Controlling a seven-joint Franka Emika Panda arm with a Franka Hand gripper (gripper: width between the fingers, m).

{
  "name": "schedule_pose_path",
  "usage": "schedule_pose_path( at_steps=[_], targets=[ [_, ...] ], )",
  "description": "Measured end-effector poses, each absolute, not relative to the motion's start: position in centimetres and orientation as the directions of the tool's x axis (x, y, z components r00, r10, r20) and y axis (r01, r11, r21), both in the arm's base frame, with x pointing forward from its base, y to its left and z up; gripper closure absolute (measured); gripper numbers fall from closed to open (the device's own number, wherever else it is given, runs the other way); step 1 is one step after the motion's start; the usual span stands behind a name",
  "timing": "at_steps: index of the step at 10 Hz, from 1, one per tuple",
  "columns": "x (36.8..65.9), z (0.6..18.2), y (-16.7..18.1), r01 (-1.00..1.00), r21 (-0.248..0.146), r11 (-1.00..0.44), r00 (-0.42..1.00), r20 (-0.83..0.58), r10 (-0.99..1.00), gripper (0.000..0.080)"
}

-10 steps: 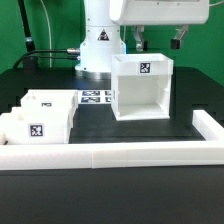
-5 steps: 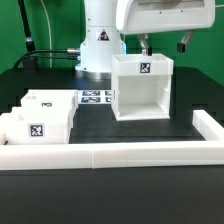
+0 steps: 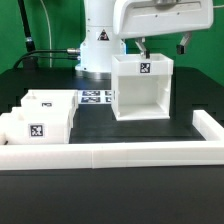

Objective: Assemble drawer

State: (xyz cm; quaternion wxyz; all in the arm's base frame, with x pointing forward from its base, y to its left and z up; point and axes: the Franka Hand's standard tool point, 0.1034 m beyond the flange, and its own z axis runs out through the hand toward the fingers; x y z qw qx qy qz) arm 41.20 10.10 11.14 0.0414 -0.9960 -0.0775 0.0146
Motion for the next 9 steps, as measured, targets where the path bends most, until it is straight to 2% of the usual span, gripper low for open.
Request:
schedule_pose_path(
  at_steps=[2, 4, 7, 8, 9],
  targets=[
    [40.07, 9.97, 10.25, 0.128, -0.093, -0.987, 0.991, -0.027, 0.131, 0.0150],
    [39.92, 9.69, 10.32, 0.111, -0.091, -0.990, 0.993, -0.036, 0.114, 0.0150],
    [39.94, 9.65, 10.32, 0.110, -0.092, -0.990, 0.993, -0.037, 0.114, 0.0566],
    [39.94, 9.64, 10.32, 0.110, -0.092, -0.990, 0.993, -0.037, 0.113, 0.0566],
    [39.94, 9.64, 10.31, 0.109, -0.092, -0.990, 0.993, -0.037, 0.113, 0.0738]
  ],
)
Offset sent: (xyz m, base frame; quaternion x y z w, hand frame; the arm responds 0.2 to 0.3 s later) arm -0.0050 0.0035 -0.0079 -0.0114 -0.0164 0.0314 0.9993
